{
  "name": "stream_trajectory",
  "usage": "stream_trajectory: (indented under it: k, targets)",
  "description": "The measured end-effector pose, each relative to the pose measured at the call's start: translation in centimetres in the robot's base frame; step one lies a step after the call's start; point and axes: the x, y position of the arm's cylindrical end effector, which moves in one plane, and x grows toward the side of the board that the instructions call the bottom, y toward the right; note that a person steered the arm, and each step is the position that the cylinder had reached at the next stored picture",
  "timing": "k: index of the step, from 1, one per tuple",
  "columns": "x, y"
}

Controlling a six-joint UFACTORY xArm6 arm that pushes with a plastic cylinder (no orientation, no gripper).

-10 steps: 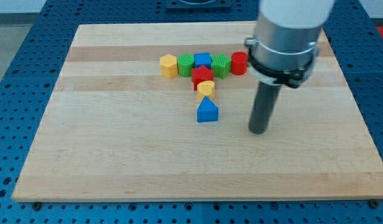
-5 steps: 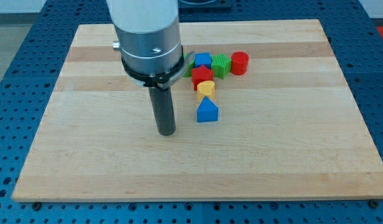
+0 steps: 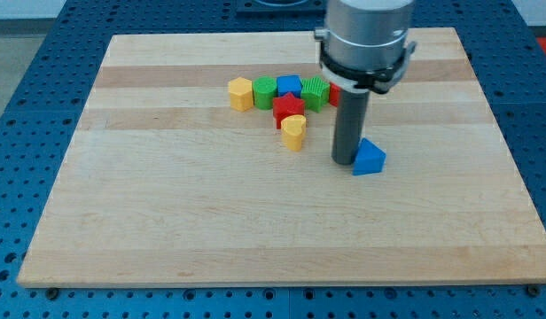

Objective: Move the blue triangle to the bottom right of the board

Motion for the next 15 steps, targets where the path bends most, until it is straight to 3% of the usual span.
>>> stream_trajectory:
  k: [2, 7, 15]
  targets:
    - [-1.5, 3.7]
    - [0.6, 7.7]
    - [10.2, 7.7]
